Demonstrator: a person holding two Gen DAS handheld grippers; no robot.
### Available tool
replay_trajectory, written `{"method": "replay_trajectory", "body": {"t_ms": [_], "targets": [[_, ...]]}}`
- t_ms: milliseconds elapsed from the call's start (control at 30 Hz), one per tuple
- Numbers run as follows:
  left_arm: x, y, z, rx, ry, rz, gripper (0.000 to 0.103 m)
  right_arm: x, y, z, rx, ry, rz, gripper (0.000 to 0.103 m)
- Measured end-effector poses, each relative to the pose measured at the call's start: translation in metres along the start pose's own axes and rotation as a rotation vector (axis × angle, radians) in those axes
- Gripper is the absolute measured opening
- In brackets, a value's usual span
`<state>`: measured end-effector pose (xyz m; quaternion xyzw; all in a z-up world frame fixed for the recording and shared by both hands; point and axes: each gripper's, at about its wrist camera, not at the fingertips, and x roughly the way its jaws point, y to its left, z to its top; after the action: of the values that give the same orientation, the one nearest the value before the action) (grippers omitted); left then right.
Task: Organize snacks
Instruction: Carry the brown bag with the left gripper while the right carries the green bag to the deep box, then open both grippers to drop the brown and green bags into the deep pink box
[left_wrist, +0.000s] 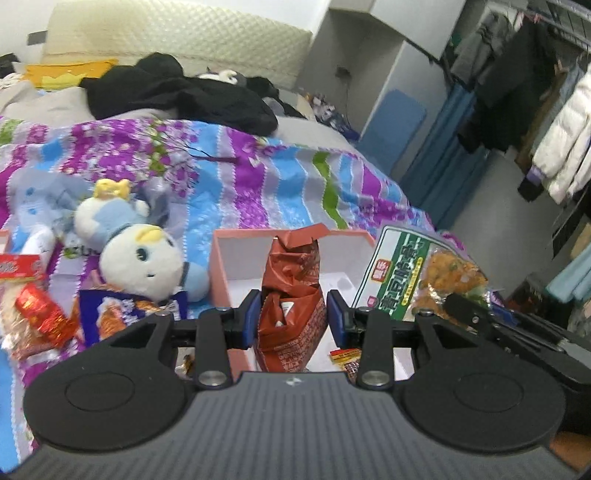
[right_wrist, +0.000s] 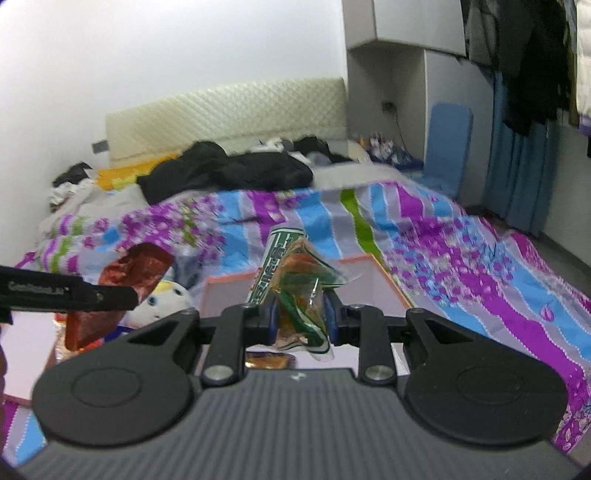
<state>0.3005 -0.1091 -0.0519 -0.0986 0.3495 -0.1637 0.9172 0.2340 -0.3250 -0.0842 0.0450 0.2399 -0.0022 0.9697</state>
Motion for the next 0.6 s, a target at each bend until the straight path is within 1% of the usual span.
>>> {"method": "replay_trajectory", "body": {"t_ms": [67,167,333,400,533,600], "targets": [[0.019,-0.005,0.002,0.013,0.030,0.001,0.044,0.017,-0.008,-0.004,0.001,0.043,-0.019,0.028],[0.050,-0.004,0.002,0.007,0.098,-0.004,0.044,0.039,-0.019,-0.016,0.018,0.111,-0.035,0.028],[0.088,-0.005,-0.006,0.031,0.203,0.001,0.044,0.070,-0.031,-0.037,0.029,0.220,-0.039,0.028],[0.101,-0.005,-0.010,0.027,0.244,0.006,0.044,0.075,-0.034,-0.045,0.033,0.253,-0.028,0.029],[0.111,-0.001,-0.018,0.015,0.274,0.007,0.044,0.079,-0.037,-0.056,0.042,0.284,-0.024,0.031],[0.114,0.000,-0.020,0.024,0.281,0.023,0.044,0.081,-0.039,-0.058,0.048,0.292,-0.026,0.032]]}}
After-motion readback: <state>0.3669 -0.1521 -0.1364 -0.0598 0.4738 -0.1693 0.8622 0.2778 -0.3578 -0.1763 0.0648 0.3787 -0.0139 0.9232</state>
